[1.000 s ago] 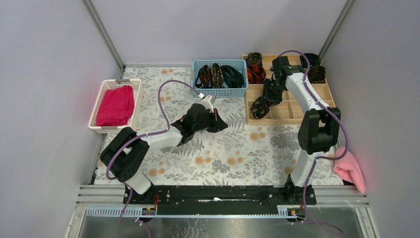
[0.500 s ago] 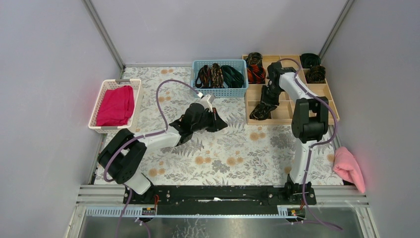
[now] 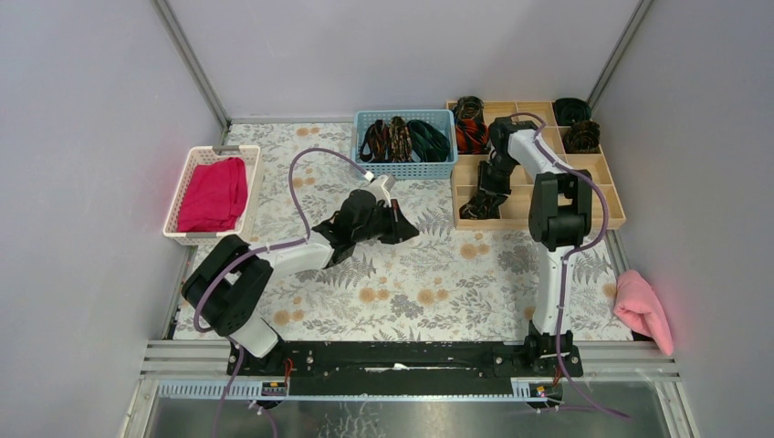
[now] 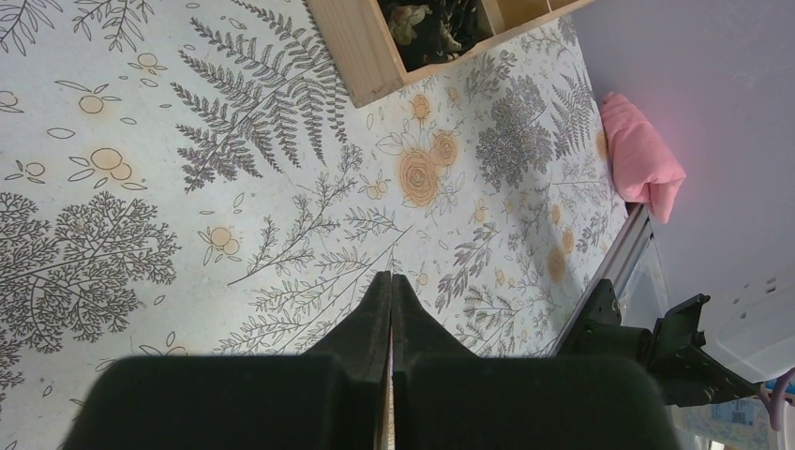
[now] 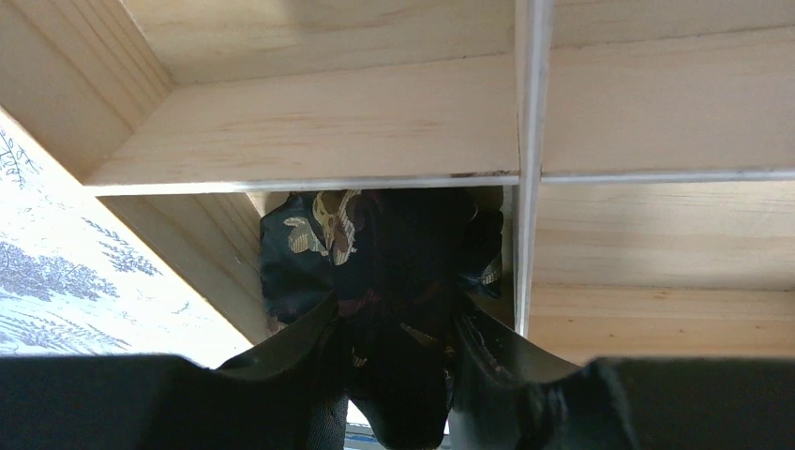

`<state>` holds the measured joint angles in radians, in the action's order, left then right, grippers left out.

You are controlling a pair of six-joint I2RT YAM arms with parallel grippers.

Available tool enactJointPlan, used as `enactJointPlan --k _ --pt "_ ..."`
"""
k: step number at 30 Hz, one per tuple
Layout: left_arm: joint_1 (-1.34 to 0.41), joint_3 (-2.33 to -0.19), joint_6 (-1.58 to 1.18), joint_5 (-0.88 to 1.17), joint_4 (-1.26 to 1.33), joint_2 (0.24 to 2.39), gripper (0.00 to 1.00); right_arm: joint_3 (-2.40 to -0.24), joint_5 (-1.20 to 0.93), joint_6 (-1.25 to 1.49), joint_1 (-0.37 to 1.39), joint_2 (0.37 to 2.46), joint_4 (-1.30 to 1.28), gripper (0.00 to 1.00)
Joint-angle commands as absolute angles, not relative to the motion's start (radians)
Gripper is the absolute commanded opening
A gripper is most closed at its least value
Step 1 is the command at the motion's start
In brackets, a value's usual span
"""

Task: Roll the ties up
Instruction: Place the tie in the storage box, then reset both arms

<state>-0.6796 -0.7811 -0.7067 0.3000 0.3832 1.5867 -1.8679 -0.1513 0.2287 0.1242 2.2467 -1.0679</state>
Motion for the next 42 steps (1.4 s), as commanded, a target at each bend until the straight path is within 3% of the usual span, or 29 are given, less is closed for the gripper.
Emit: enactJointPlan --k 1,2,4,7,9,12,25,28,37,42 --pt "-0.665 -0.769 -0.708 0.324 0.428 1.605 0.00 -1.832 -0.127 0.227 0.146 2.313 -1.050 0.06" --pt "-0.665 -0.767 -0.703 0.326 0.428 1.604 0.00 -1.821 -0.127 0.231 0.147 2.302 -1.021 0.11" --pt "-0.663 -0.763 -0.693 0.325 0.427 1.599 0.00 -1.808 -0.127 0.243 0.150 2.285 -0.965 0.34" --pt "-0.658 -0.756 -0.684 0.323 0.426 1.591 0.00 -1.784 -0.130 0.261 0.159 2.251 -0.879 0.52" --pt "-0.657 -0.757 -0.679 0.325 0.426 1.592 0.00 -1.771 -0.131 0.275 0.167 2.232 -0.832 0.62" --pt "-0.656 -0.758 -0.674 0.325 0.426 1.598 0.00 -1.753 -0.118 0.292 0.177 2.205 -0.778 0.70" --pt "-0.651 -0.765 -0.657 0.308 0.423 1.619 0.00 -1.582 -0.005 0.357 0.184 1.987 -0.523 0.77" --pt "-0.650 -0.766 -0.650 0.294 0.415 1.617 0.00 -1.558 0.036 0.354 0.193 1.943 -0.479 0.86" --pt "-0.650 -0.761 -0.639 0.230 0.385 1.608 0.00 -1.515 0.156 0.334 0.205 1.871 -0.463 0.87" --pt "-0.651 -0.746 -0.631 0.165 0.359 1.549 0.00 -1.426 0.214 0.329 0.216 1.710 -0.410 0.89"
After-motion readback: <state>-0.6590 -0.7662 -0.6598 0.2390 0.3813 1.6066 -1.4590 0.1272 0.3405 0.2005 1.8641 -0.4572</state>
